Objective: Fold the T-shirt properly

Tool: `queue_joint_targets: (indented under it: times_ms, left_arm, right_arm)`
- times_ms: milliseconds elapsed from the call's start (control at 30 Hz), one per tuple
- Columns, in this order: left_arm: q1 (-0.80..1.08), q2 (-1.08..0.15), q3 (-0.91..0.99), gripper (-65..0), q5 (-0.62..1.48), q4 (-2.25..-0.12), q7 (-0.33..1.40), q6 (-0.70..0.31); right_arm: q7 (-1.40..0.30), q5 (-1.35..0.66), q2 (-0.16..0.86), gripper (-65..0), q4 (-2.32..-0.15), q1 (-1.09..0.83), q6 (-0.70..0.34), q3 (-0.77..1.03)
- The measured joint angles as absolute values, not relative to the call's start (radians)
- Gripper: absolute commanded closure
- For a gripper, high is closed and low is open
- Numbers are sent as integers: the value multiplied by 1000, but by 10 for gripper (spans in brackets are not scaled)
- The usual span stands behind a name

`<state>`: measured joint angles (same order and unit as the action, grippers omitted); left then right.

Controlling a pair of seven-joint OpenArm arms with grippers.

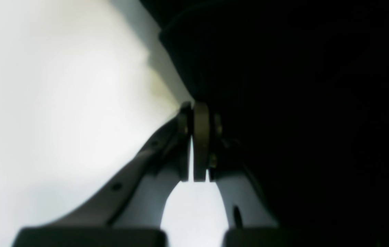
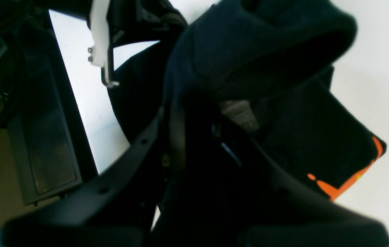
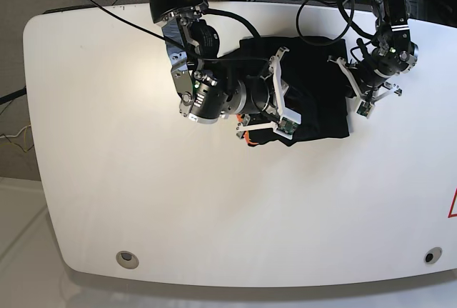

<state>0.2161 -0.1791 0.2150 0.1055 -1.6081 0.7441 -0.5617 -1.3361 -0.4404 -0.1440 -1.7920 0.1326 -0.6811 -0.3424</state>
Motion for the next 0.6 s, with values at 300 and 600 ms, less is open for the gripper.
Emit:
queue_joint_targets:
  times_ms: [300, 600]
  left_arm:
    - [216, -162, 215, 0, 105, -1610, 744, -561]
    - [216, -162, 215, 0, 105, -1610, 744, -562]
  right_arm:
    - [-1338, -425, -142, -5, -1791, 132, -670, -436]
    - [-1335, -431, -144, -166, -1790, 153, -541, -499]
